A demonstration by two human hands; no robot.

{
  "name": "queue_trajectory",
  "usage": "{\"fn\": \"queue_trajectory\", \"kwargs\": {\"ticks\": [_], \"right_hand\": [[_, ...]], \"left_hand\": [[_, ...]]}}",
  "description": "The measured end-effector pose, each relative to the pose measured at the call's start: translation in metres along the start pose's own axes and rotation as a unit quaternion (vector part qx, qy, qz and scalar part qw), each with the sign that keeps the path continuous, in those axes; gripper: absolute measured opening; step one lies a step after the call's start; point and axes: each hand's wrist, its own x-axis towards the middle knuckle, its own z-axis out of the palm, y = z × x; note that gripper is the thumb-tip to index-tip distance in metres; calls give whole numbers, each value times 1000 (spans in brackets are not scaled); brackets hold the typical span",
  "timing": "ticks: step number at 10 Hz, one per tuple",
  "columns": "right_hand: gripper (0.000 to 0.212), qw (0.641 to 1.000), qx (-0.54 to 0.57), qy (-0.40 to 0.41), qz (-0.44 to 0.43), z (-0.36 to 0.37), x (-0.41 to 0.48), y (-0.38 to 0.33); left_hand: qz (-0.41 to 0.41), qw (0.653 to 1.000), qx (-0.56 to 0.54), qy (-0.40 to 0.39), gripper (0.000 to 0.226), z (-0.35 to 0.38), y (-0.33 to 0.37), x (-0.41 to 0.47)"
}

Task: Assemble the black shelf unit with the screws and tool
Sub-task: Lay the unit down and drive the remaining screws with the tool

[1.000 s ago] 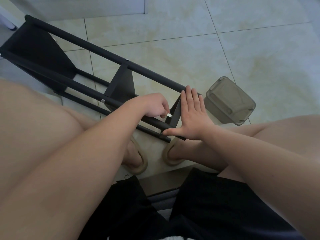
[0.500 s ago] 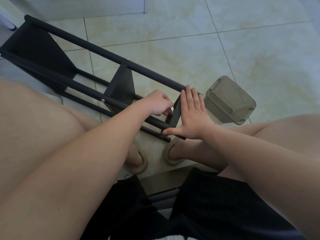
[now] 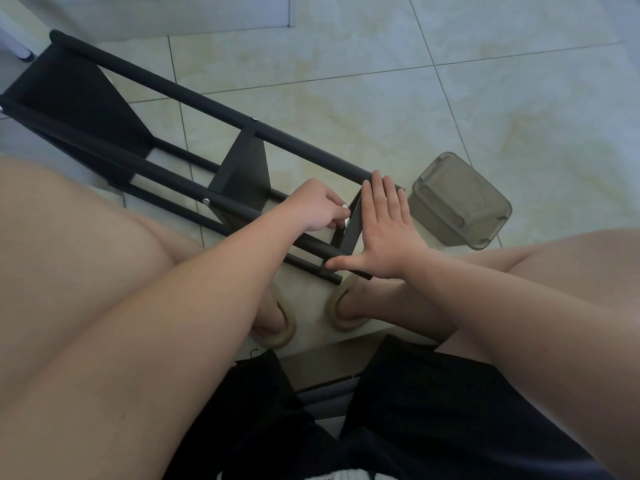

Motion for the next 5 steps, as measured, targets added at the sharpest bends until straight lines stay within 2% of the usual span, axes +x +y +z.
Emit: {"fn": "queue_trajectory", "kwargs": {"ticks": [2, 5], "right_hand": [[154, 1000, -2, 2, 0, 0, 0, 0], [154, 1000, -2, 2, 1, 0, 0, 0]], "left_hand": [[-11, 999, 39, -29, 18, 1, 0, 1], [-22, 998, 45, -45, 17, 0, 2, -1]]}}
